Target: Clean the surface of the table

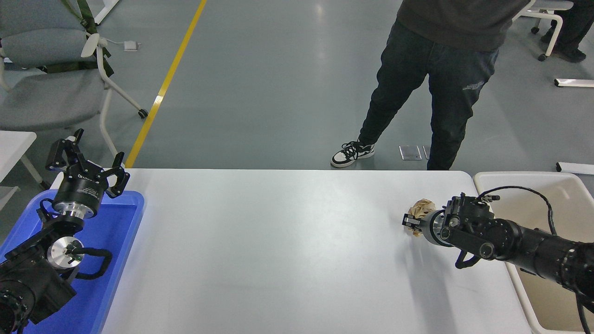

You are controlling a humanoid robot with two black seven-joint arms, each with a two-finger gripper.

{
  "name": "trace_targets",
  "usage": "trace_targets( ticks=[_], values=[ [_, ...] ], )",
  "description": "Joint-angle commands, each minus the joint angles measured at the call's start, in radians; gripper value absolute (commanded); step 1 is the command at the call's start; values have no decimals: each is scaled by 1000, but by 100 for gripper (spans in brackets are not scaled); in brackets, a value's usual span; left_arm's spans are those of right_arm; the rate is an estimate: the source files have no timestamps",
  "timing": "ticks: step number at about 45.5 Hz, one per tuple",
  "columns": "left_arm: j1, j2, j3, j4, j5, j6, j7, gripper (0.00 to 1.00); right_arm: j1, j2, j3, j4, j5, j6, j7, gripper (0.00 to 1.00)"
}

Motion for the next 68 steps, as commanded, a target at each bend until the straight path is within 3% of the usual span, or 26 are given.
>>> trace_targets(
  ticks=[1,12,26,45,61,68],
  values=[
    [0,0,1,0,0,-1,0,100,68,-155,24,182,5,35,-2,0],
    [0,0,1,0,0,0,0,100,196,-402,26,450,5,136,-4,0],
    [0,0,1,0,0,0,0,100,283,-608,217,592,35,308,-4,0],
    [1,0,1,0,0,0,0,100,285,-790,434,621,175,409,1,0],
    [0,0,1,0,0,0,0,100,271,-905,447,602,204,412,4,0],
    [0,0,1,0,0,0,0,100,227,-950,440,504,239,412,26,0]
  ],
)
